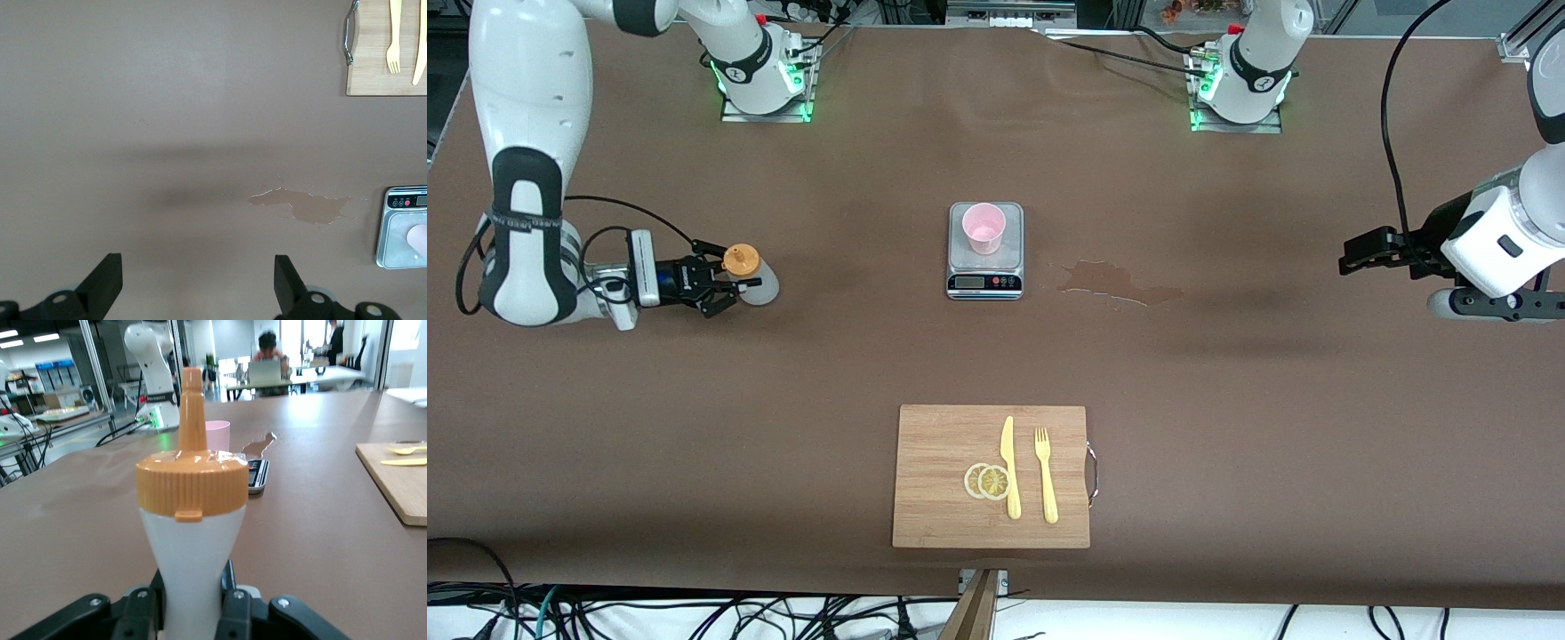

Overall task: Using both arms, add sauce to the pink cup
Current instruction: 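Carry the sauce bottle back and lower it onto the table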

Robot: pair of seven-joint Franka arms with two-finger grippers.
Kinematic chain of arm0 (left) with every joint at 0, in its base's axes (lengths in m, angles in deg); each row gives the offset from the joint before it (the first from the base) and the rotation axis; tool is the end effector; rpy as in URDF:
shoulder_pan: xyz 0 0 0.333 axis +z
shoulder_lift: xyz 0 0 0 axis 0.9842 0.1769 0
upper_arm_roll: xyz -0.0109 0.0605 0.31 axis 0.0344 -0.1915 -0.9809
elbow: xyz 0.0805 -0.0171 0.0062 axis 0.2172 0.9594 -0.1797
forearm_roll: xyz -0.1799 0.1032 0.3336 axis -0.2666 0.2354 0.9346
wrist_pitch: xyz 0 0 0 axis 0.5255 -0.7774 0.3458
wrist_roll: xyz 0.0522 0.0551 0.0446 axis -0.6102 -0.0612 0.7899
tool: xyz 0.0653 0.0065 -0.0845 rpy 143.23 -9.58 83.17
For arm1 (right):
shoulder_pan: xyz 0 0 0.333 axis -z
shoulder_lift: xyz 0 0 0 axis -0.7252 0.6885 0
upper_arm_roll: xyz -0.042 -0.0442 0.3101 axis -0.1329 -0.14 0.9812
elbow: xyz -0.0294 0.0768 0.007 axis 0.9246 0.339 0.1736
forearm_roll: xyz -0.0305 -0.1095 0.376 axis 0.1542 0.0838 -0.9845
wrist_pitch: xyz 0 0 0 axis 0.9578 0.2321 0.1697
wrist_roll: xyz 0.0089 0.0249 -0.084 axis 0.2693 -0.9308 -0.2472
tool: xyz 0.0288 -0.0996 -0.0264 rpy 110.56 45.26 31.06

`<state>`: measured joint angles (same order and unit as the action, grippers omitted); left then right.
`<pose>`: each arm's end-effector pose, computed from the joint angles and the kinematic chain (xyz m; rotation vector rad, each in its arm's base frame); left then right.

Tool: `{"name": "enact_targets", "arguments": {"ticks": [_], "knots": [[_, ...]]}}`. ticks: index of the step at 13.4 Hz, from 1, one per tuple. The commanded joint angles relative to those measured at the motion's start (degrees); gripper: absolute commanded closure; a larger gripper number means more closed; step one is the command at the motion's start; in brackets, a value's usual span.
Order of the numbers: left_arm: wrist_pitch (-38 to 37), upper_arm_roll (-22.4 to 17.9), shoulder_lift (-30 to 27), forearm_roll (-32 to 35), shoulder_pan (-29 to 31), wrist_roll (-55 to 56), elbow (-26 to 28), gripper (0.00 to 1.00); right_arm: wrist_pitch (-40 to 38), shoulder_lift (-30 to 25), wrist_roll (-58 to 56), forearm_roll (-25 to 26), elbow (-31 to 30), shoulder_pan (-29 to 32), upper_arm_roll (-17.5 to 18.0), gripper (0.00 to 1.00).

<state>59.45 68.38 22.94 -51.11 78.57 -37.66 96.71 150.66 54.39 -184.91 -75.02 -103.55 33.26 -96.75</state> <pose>0.6068 -0.0320 0.5600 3.0484 0.0049 -0.2074 0.5386 -0.0528 0.1566 -1.2390 -1.4916 -0.8032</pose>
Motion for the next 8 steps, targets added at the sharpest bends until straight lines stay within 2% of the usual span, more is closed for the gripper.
{"name": "enact_targets", "arguments": {"ticks": [1,3,4,5,6,8], "knots": [[-0.88,0.3,0.41,0.39,0.01,0.27,-1.31,0.0,-2.47,3.4,-2.8,-0.58,4.08,6.71,5.86,0.83],[-0.88,0.3,0.41,0.39,0.01,0.27,-1.31,0.0,-2.55,4.64,-5.0,-0.66,4.78,6.9,5.95,0.83],[-0.88,0.39,0.41,0.39,-0.07,0.27,-1.31,0.0,-2.56,4.9,-5.53,-0.75,4.78,6.98,5.95,0.75],[-0.88,0.3,0.41,0.39,-0.07,0.27,-1.31,0.0,-2.64,5.17,-5.53,-0.58,4.78,6.99,5.95,0.31],[-0.88,0.39,0.41,0.39,-0.07,0.27,-1.31,0.0,-2.64,5.25,-5.53,-0.23,4.78,6.99,5.95,0.0],[-0.88,0.39,0.41,0.39,-0.07,0.27,-1.31,0.0,-2.56,5.26,-5.53,0.39,4.96,7.68,5.86,0.0]]}}
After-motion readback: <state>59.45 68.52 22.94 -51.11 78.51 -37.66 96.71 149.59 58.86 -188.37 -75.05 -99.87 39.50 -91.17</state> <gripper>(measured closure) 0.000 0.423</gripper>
